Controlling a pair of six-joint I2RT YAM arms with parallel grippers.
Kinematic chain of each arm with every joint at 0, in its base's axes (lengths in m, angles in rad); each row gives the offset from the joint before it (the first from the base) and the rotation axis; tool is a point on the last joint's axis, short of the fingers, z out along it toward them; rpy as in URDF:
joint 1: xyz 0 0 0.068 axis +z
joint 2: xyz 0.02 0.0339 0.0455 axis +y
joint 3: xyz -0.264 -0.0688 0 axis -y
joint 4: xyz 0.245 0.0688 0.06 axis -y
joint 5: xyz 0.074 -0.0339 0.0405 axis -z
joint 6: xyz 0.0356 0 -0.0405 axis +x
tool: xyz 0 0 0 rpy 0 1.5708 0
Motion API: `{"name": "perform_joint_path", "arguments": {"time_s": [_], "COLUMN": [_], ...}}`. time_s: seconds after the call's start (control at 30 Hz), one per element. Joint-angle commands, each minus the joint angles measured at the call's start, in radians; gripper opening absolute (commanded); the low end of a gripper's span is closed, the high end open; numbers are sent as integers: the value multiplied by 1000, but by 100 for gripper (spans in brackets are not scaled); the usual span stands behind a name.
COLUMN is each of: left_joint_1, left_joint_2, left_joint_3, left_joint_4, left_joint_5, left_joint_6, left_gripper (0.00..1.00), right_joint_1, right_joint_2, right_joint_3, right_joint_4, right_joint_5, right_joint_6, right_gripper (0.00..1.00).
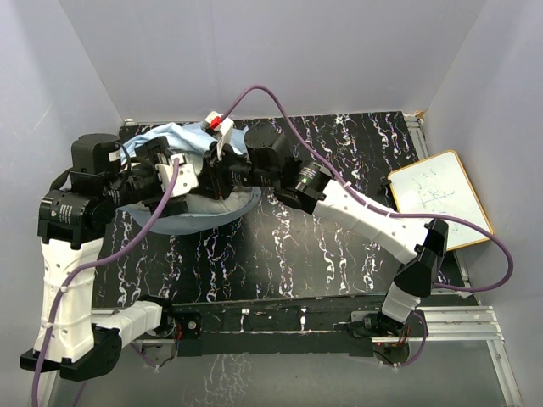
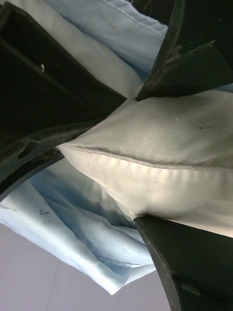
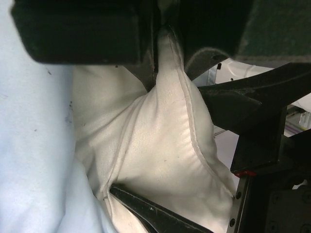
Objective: Remove the pillowcase from the pillow
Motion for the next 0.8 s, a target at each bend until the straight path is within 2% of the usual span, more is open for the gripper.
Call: {"name": "perform_joint_path", "arguments": {"time_s": [0.0, 0.07, 0.13, 0.2, 0.23, 0.27, 0.37, 0.5, 0.63, 0.77], "left_joint_1": [5, 4, 4, 4, 4, 5, 4, 4, 4, 5], "left_joint_2": [27, 58, 61, 59, 60, 64, 65, 52, 56, 73], "left_joint_3": [5, 10, -12, -32, -33, -31, -7, 52, 137, 219], "left_joint_4": [-75, -136, -143, -138, -141, -138, -88, -52, -63, -93], "left_joint_5": [-7, 0, -5, -11, -15, -24, -78, -108, -114, -81], "left_joint_6": [51, 32, 12, 10, 10, -2, -54, -75, -75, -97], "left_gripper": [97, 93, 80, 49, 26, 2, 0, 0, 0, 0], "right_joint_1": [26, 26, 27, 25, 24, 17, -46, -144, -242, -273], "right_joint_2": [-106, -115, -122, -128, -136, -150, -213, -356, -515, -564], "right_joint_3": [25, 21, 24, 21, 13, -2, -87, -268, -449, -522], "right_joint_4": [145, 167, 182, 187, 189, 194, 221, 221, 217, 207], "right_joint_5": [-122, -128, -144, -152, -145, -131, -113, -1, 46, 37], "right_joint_6": [22, 34, 43, 49, 54, 65, 126, 167, 204, 222], "right_gripper": [8, 8, 8, 8, 8, 14, 27, 46, 56, 56]}}
